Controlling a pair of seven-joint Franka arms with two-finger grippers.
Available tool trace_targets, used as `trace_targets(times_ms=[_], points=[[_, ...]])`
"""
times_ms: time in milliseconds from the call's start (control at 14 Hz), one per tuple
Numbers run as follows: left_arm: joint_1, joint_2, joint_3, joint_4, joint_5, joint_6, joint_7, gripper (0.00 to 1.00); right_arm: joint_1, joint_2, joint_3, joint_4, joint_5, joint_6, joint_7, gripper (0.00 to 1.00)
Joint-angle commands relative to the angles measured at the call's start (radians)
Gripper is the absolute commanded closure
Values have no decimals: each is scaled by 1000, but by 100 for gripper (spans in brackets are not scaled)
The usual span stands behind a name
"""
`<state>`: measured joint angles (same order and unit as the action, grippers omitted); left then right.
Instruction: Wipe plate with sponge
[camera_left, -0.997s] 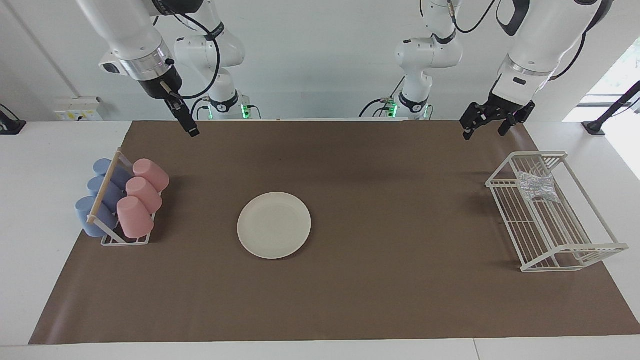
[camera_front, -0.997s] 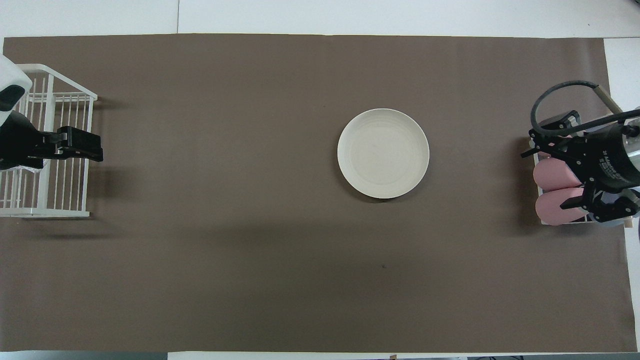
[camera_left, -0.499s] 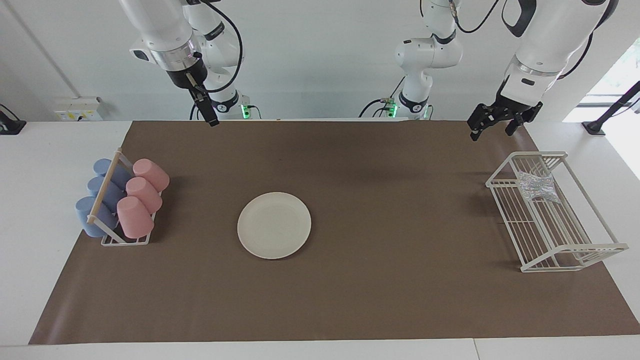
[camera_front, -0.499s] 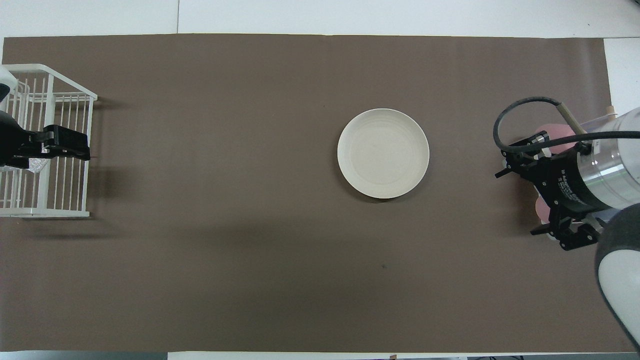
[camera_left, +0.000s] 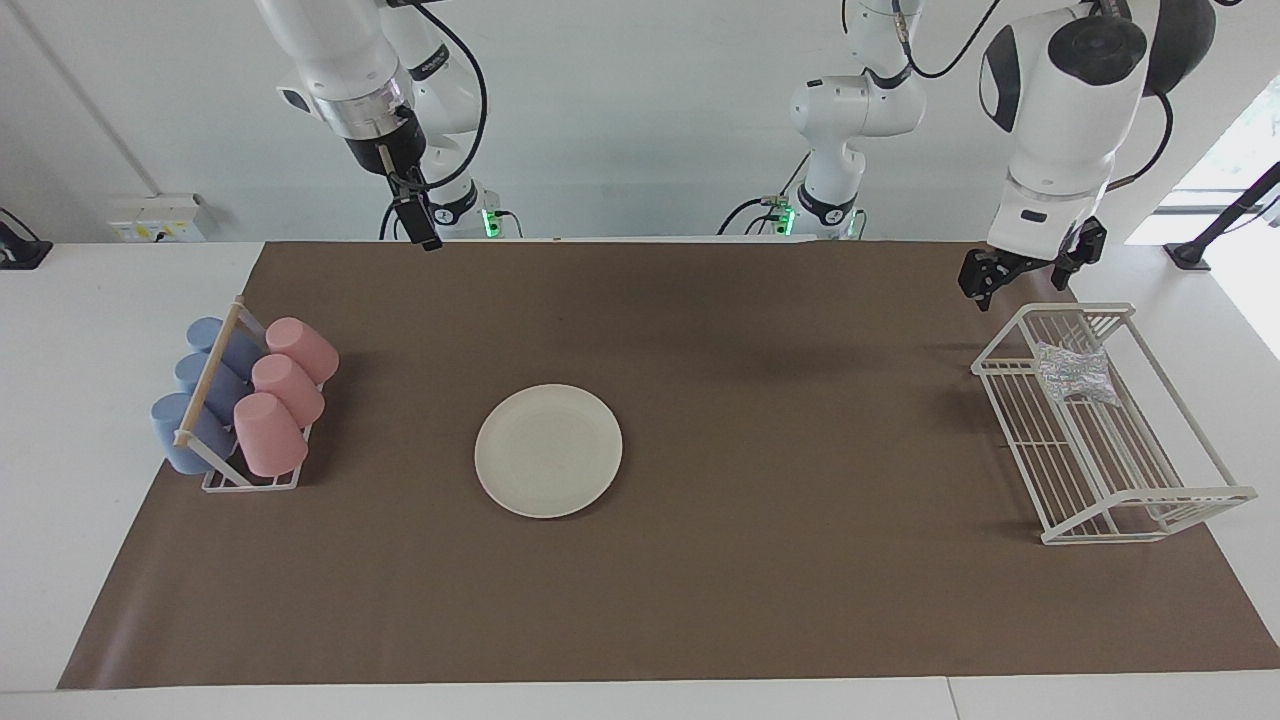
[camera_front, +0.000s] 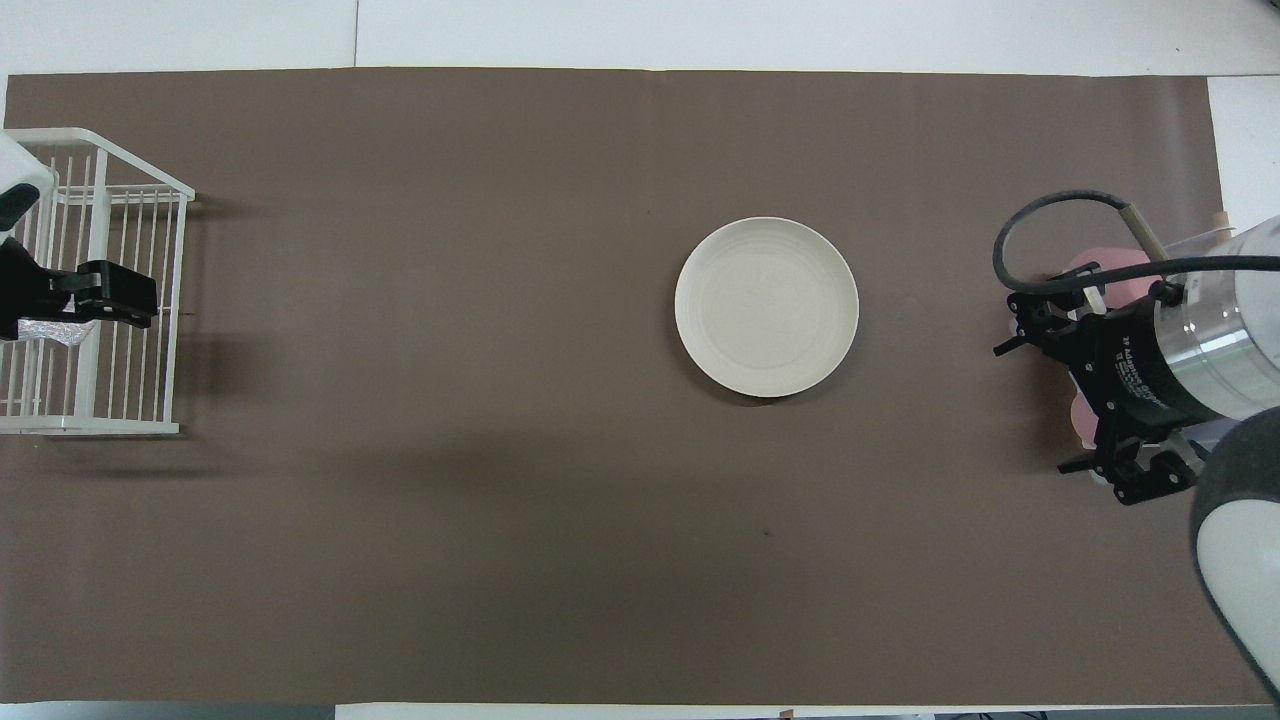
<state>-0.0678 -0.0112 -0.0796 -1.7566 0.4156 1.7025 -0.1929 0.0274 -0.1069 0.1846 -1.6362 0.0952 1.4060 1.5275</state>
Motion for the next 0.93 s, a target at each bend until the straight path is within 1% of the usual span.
trace_targets(times_ms=[0, 214, 356, 499, 570, 783, 855], points=[[-9, 45, 4, -43, 141, 57, -17, 0, 11, -24, 3, -13, 8, 1, 42, 0], [-15, 134, 4, -41, 285, 72, -138, 0, 16, -28, 4, -19, 9, 2, 117, 0], [-17, 161, 4, -46, 336, 80, -175, 0, 49, -28, 4, -19, 8, 4, 201, 0], [-21, 204, 4, -64, 418, 77, -273, 0, 54, -28, 4, -14, 8, 4, 203, 0], [-29, 223, 4, -67, 431, 75, -319, 0, 54, -27, 4, -13, 8, 4, 204, 0], [-32, 246, 4, -69, 488, 66, -321, 0, 52, -28, 4, -14, 8, 1, 204, 0], [-30, 246, 4, -69, 488, 66, -320, 3, 54, -30, 4, -17, 8, 1, 204, 0]])
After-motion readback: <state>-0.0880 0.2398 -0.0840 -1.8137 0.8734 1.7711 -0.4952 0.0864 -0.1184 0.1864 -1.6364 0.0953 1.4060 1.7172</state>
